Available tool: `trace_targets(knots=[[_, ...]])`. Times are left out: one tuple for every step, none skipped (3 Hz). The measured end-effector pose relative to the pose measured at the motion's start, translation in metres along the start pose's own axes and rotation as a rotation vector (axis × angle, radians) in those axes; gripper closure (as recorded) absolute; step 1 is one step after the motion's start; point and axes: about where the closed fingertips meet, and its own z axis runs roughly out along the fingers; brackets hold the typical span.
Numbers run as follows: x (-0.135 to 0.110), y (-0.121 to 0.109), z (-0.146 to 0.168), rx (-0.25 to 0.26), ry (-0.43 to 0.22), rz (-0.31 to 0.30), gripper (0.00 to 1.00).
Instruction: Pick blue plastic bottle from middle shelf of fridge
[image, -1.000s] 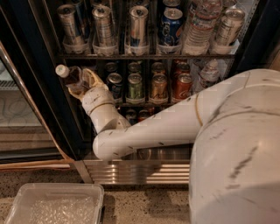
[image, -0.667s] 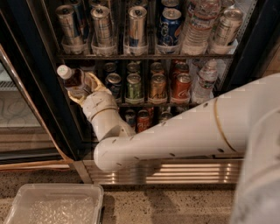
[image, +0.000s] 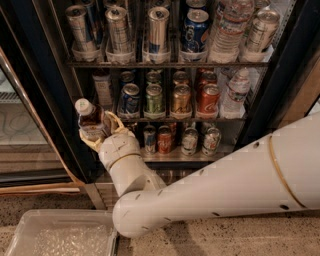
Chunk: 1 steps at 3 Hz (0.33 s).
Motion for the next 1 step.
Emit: trace_targets(knots=[[0.0000,0.0000,0.0000,0.000,0.000,0.000,1.00]])
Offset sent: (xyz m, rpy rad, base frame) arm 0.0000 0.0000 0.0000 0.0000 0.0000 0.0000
